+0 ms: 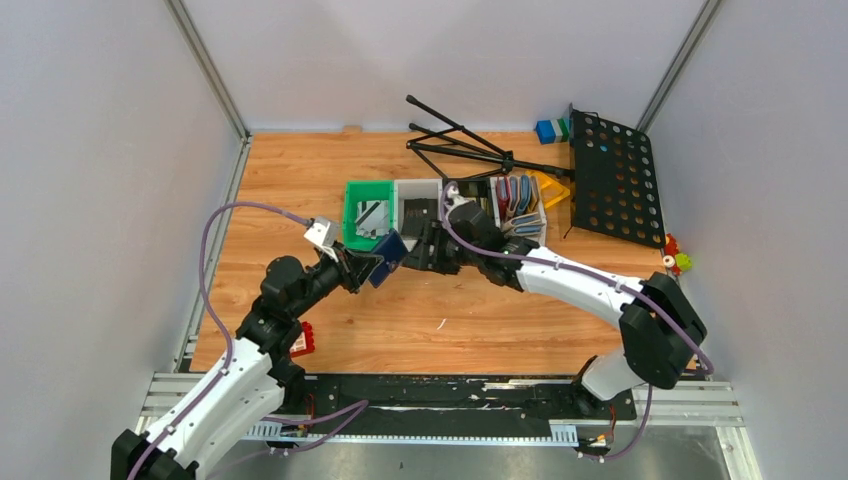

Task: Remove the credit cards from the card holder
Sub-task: Open the card holder at the center of the board.

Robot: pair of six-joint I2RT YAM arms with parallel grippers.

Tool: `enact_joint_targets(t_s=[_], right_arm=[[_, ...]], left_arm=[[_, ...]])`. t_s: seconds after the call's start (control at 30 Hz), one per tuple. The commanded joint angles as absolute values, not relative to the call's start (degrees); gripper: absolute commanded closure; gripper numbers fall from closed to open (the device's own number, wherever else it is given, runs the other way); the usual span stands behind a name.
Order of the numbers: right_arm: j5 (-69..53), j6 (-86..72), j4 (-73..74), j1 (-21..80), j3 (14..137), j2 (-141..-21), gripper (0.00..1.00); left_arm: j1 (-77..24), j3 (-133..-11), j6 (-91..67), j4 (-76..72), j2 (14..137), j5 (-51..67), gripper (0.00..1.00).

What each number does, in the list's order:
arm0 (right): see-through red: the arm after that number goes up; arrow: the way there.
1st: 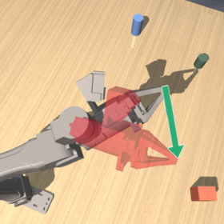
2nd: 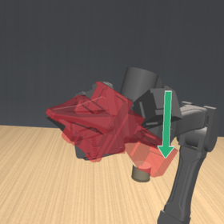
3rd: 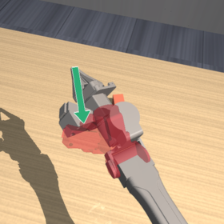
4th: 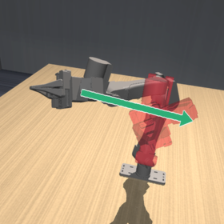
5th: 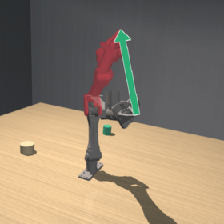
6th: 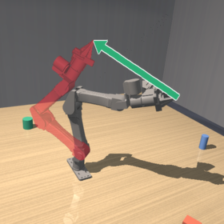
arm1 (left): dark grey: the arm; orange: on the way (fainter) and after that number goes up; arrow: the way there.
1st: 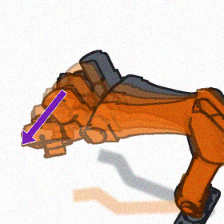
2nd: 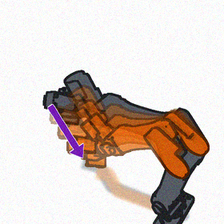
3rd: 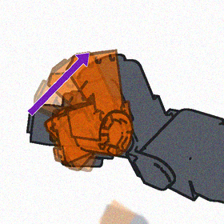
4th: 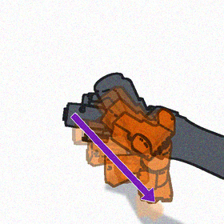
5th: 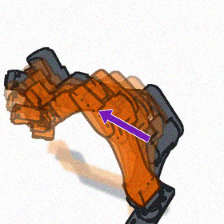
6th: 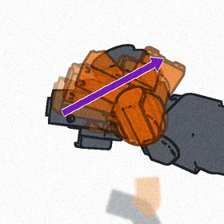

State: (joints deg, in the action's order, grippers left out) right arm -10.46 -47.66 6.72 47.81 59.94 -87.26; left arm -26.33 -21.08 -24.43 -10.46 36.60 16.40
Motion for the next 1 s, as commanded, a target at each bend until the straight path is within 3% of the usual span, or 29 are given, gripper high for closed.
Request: enact_joint_targets(t_s=[0.0, 0.17, 0.33, 0.4, 0.47, 0.53, 0.97], right_arm=[[-2.63, -43.86, 17.8, 42.91, 51.06, -81.98, 0.46], [-3.65, -41.37, 16.13, 41.8, 49.22, -74.21, 0.46], [-14.41, -40.5, 5.12, 41.75, 48.62, -71.13, 0.39], [-19.78, -41.36, -3.97, 42.04, 47.55, -71.21, 0.29], [-23.03, -42.2, -9.65, 43.04, 47.21, -72.0, 0.12], [-22.12, -41.83, -10.07, 44.94, 48.61, -72.92, 0.05], [-15.48, -49.39, -10.82, 47.09, 50.07, -75.43, 0.06]], left_arm=[[-26.28, -26.48, -20.15, -13.64, 32.74, 14.34, 1.0], [-26.28, -26.1, -22.22, -14.46, 34.19, 15.25, 1.0], [-26.28, -25.18, -29.29, -17.03, 35.34, 15.47, 1.0], [-26.28, -24.91, -32.58, -18.0, 35.74, 15.78, 1.0], [-26.28, -24.18, -36.25, -19.96, 36.07, 16.18, 1.0], [-26.28, -23.2, -39.58, -22.17, 36.34, 16.52, 1.0], [-26.29, -18.72, -46.2, -31.13, 37.11, 19.08, 1.0]])
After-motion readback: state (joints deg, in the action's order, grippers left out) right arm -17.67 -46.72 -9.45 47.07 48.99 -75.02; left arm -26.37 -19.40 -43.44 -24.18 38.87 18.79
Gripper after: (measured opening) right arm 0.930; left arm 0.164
